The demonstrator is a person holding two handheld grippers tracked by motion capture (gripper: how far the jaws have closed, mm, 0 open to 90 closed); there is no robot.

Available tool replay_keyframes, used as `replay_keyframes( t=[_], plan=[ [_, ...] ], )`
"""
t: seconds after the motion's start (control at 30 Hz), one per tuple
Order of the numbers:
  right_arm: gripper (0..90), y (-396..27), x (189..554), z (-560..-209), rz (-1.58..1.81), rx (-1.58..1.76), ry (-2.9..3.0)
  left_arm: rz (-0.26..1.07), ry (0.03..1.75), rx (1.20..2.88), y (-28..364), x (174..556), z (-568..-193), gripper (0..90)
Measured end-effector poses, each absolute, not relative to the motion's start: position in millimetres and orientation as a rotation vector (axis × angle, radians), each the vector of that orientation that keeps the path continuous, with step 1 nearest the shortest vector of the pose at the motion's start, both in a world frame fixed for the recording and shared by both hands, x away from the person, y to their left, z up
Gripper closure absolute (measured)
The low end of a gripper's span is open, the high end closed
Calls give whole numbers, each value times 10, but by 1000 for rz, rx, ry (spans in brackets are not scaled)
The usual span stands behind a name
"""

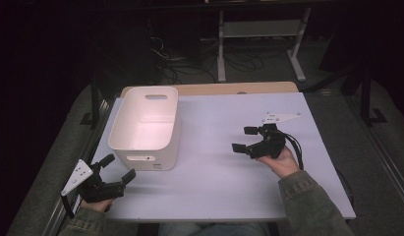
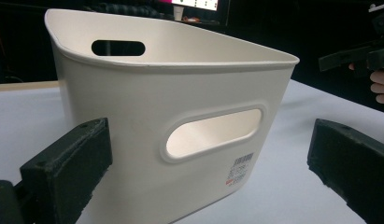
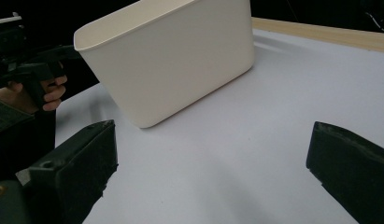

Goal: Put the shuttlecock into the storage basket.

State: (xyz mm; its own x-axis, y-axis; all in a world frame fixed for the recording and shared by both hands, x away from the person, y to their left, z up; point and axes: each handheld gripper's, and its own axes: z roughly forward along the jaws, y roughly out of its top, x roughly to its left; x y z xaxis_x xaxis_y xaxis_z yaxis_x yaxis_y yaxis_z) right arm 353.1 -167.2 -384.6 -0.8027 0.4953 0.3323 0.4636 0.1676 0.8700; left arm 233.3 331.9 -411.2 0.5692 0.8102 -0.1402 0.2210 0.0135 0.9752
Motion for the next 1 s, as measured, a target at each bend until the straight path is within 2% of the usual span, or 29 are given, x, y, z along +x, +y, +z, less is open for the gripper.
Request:
replay_keyframes(
  t=[1.0],
  plan=[
    [9, -2180, 3201, -3986, 1741, 1021, 2188, 575, 913, 1525, 3316, 2333, -4111, 0]
  ],
)
